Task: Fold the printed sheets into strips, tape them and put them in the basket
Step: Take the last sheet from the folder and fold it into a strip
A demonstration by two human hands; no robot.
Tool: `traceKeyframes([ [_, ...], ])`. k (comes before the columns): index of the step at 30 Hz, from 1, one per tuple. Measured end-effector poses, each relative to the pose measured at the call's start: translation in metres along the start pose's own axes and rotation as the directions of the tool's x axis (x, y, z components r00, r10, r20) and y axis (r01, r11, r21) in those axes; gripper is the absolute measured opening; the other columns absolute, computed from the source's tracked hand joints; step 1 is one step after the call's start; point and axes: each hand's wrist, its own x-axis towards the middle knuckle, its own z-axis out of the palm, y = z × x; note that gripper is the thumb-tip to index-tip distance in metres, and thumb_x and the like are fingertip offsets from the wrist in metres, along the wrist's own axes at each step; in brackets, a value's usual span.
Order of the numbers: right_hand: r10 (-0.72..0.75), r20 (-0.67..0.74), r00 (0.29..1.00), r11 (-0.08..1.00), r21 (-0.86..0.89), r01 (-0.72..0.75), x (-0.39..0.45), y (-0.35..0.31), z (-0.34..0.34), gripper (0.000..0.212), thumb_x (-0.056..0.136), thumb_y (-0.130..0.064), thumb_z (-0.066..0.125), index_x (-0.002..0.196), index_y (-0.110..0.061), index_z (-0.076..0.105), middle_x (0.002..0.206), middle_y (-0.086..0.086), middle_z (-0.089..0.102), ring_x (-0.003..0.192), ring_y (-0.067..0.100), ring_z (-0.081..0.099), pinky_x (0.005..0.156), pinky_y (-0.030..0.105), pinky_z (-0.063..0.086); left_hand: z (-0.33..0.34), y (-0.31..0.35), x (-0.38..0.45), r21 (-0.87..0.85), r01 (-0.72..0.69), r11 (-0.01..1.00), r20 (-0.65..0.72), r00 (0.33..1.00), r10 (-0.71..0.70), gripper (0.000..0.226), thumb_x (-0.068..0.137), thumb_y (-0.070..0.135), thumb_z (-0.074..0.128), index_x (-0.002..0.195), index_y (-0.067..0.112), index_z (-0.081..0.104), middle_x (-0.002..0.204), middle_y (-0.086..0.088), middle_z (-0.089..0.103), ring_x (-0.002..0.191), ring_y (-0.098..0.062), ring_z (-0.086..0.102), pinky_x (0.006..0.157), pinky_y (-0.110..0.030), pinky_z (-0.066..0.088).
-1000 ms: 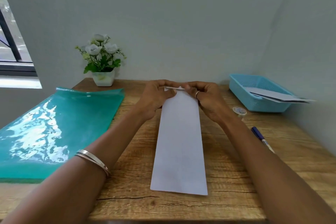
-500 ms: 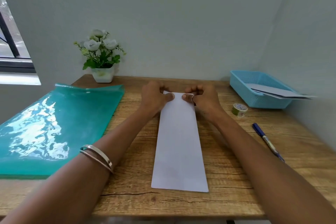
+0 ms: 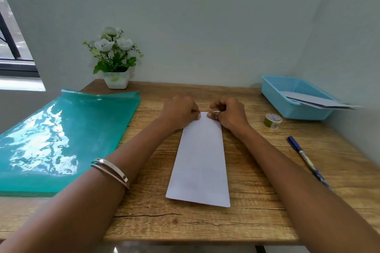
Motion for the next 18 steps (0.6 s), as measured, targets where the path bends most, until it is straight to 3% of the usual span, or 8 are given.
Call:
traceKeyframes([
  [5, 0.213, -0.007, 0.977, 0.951, 0.231, -0.206, 0.008, 0.000, -0.009, 0.028, 0.069, -0.004, 0.082, 0.091, -0.013, 0.068, 0.095, 0.006, 0.067, 0.088, 0.017, 0.064, 0.066, 0.022, 0.052, 0.003, 0.014, 0.000, 0.074, 0.017, 0.997, 0.002, 1.000, -0.017, 0.031, 0.098, 0.023, 0.043, 0.124, 0.027, 0.059, 0.127, 0.001, 0.061, 0.121, -0.023, 0.051, 0.103, -0.048, 0.031],
  [7, 0.248, -0.055, 0.967, 0.904, 0.372, -0.211, 0.009, -0.004, -0.016, 0.025, 0.071, -0.003, 0.079, 0.090, -0.014, 0.068, 0.098, 0.008, 0.068, 0.089, 0.020, 0.067, 0.067, 0.029, 0.057, 0.002, 0.017, 0.002, -0.066, 0.043, 0.997, -0.050, 0.998, -0.046, 0.027, 0.096, 0.024, 0.046, 0.117, 0.021, 0.063, 0.117, -0.001, 0.065, 0.111, -0.022, 0.056, 0.102, -0.045, 0.039],
  [9, 0.196, -0.199, 0.960, 0.879, 0.469, -0.082, 0.008, -0.014, -0.022, 0.021, 0.074, -0.004, 0.077, 0.090, -0.015, 0.068, 0.092, 0.006, 0.069, 0.089, 0.020, 0.067, 0.074, 0.033, 0.059, -0.004, 0.020, 0.000, -0.303, 0.048, 0.952, -0.107, 0.991, -0.084, 0.024, 0.095, 0.025, 0.051, 0.099, 0.014, 0.071, 0.098, -0.004, 0.070, 0.091, -0.020, 0.062, 0.088, -0.037, 0.050],
  [11, 0.052, -0.406, 0.912, 0.882, 0.446, 0.149, 0.005, -0.033, -0.032, 0.021, 0.075, -0.005, 0.076, 0.092, -0.013, 0.069, 0.086, 0.001, 0.068, 0.084, 0.015, 0.066, 0.077, 0.028, 0.056, -0.017, 0.029, -0.003, -0.587, 0.077, 0.806, -0.107, 0.979, -0.172, 0.027, 0.094, 0.028, 0.054, 0.088, 0.012, 0.074, 0.087, -0.005, 0.072, 0.076, -0.017, 0.062, 0.075, -0.031, 0.049],
  [13, -0.167, -0.552, 0.817, 0.853, 0.335, 0.400, -0.003, -0.058, -0.042, 0.020, 0.077, -0.008, 0.075, 0.095, -0.011, 0.067, 0.083, -0.004, 0.067, 0.078, 0.009, 0.065, 0.074, 0.024, 0.054, -0.040, 0.041, -0.003, -0.844, 0.097, 0.527, -0.042, 0.968, -0.246, 0.033, 0.093, 0.035, 0.055, 0.088, 0.008, 0.075, 0.085, -0.007, 0.073, 0.069, -0.016, 0.060, 0.073, -0.033, 0.052],
  [15, -0.344, -0.608, 0.716, 0.773, 0.250, 0.584, -0.012, -0.082, -0.048, 0.019, 0.080, -0.009, 0.073, 0.098, -0.012, 0.065, 0.082, -0.007, 0.065, 0.078, 0.007, 0.065, 0.073, 0.024, 0.055, -0.066, 0.046, -0.003, -0.961, 0.068, 0.268, -0.006, 0.963, -0.268, 0.046, 0.094, 0.043, 0.051, 0.090, 0.003, 0.073, 0.089, -0.012, 0.074, 0.071, -0.018, 0.063, 0.074, -0.034, 0.054],
  [18, -0.536, -0.610, 0.583, 0.670, 0.112, 0.734, -0.021, -0.105, -0.047, 0.017, 0.084, -0.006, 0.069, 0.100, -0.003, 0.065, 0.087, 0.000, 0.067, 0.084, 0.007, 0.067, 0.077, 0.025, 0.056, -0.099, 0.047, -0.009, -0.998, -0.010, 0.065, -0.027, 0.966, -0.256, 0.056, 0.093, 0.049, 0.047, 0.087, -0.002, 0.071, 0.086, -0.017, 0.072, 0.080, -0.026, 0.068, 0.079, -0.035, 0.057],
])
